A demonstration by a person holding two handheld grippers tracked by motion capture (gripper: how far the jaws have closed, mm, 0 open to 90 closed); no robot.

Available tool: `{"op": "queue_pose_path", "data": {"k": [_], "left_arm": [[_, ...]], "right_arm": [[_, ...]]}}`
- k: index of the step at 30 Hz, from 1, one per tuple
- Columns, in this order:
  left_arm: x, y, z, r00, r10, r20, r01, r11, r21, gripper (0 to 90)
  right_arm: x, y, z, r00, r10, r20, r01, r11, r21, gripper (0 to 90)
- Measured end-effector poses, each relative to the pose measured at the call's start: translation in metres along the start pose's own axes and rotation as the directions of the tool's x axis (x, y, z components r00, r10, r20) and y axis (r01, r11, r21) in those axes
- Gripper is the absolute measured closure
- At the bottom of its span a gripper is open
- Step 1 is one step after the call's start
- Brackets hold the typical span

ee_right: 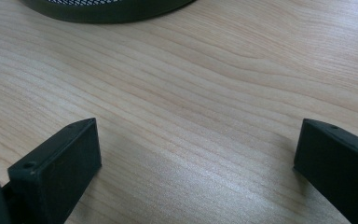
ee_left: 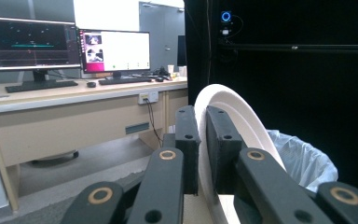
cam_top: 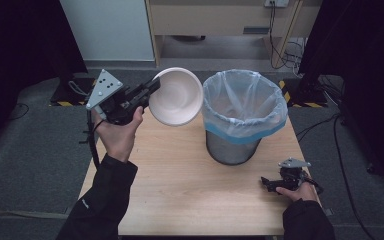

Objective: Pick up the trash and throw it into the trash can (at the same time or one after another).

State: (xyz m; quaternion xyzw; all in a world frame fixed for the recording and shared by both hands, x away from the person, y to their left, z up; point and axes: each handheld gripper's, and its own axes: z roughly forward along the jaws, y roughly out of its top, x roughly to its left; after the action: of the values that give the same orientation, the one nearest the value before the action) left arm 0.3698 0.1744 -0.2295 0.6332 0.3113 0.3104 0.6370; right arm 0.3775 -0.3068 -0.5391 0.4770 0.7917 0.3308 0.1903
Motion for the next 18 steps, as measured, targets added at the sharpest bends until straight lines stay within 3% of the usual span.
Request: {"op": "queue_pose_path", "data": {"k": [18], "left_arm": [[-0.02, 0.026, 0.037, 0.9988, 0.04, 0.027, -0.039, 0.9986, -0.035, 83.5]], "right_arm": [[0.0, 0.0, 0.0, 1.0, -0.003, 0.0, 0.003, 1.0, -0.002, 0.7]]}}
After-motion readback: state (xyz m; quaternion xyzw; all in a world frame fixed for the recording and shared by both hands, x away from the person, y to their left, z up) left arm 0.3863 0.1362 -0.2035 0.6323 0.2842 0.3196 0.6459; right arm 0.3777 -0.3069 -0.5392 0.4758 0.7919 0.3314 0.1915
